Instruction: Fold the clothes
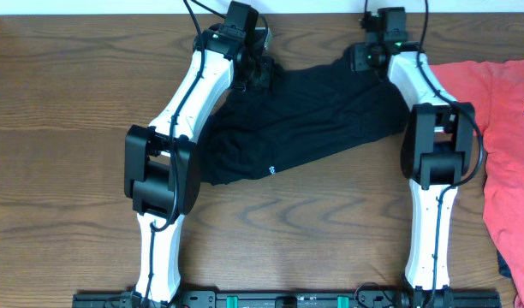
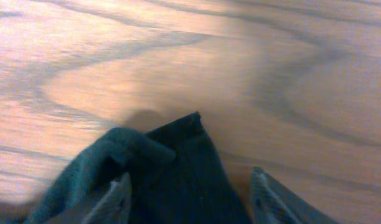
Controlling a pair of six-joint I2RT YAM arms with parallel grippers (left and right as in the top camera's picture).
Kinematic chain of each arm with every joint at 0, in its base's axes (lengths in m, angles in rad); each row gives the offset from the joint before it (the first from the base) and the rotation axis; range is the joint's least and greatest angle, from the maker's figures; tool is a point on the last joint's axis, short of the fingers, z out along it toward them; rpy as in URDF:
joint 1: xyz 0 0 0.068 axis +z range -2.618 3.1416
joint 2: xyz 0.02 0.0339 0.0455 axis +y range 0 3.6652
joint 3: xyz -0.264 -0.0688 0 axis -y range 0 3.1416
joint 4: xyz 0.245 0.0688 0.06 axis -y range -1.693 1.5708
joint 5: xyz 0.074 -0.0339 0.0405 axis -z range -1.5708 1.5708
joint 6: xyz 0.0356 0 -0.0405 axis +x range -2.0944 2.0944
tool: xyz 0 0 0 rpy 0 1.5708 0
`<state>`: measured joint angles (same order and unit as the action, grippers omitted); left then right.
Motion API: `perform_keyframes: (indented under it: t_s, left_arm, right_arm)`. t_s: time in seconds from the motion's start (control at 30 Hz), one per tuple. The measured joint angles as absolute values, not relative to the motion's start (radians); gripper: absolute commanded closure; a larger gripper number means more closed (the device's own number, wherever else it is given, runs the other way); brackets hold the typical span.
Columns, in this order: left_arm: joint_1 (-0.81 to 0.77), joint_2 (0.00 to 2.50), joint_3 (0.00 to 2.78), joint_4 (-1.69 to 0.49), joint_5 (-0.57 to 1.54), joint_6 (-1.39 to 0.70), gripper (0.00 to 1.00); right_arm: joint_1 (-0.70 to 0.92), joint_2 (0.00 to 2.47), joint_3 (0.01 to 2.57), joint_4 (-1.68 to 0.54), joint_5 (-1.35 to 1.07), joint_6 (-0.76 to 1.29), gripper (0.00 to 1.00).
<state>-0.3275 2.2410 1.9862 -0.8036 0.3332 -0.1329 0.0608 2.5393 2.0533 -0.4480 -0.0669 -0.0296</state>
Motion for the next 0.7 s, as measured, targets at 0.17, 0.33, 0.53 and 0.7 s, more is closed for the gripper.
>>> perform_keyframes:
  t_s: [0.17,0.33,0.53,0.7]
  left_arm:
    - [-0.327,2.241,1.986,-0.806,0.333,-0.133,0.94]
    - [-0.327,2.241,1.986,-0.818,0.333,-0.133,0.94]
    - [-0.327,2.241,1.986,-0.830,0.333,-0.133,0.94]
    - [-0.327,2.239,1.986,-0.830,0.333,-0.133,0.94]
  right_arm:
    - [0.071,2.539,2.059,-0.464,-0.078,-0.008,0.99]
    - [0.058,2.539,2.069,-0.504,-0.093,0.028,0.99]
    - [-0.002,2.533,2.094,-0.609,-0.113,0.043,0.99]
    - [-0.070,2.514,2.110,-0.730,-0.100,0.036,0.99]
